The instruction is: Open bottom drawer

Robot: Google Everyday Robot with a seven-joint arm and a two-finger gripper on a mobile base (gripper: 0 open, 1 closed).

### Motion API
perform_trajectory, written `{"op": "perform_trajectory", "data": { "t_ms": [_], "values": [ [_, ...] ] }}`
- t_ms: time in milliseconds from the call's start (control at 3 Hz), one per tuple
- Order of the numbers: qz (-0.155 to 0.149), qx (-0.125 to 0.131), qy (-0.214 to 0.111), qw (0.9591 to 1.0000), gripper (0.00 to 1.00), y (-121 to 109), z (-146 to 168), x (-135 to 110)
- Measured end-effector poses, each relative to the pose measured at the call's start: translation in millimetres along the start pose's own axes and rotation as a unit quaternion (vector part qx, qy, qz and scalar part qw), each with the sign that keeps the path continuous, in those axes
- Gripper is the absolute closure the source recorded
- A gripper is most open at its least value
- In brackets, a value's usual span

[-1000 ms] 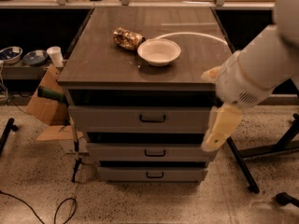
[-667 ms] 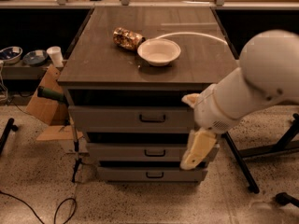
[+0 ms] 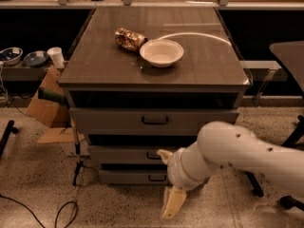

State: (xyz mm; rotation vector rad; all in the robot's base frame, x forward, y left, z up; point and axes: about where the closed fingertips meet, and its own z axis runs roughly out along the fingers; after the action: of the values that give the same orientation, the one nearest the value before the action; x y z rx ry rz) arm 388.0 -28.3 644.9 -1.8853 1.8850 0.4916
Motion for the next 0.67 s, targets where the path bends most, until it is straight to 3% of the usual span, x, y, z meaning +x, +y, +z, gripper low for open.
{"op": "perform_trajectory", "data": {
  "t_ms": [333,667],
  "values": [
    [-0.002,-0.016,-0.006,0.9998,0.0,20.3,74.4,17.3],
    [-0.002,0.023,-0.02,0.9995,0.0,2.1,86.2,14.8]
  ]
}}
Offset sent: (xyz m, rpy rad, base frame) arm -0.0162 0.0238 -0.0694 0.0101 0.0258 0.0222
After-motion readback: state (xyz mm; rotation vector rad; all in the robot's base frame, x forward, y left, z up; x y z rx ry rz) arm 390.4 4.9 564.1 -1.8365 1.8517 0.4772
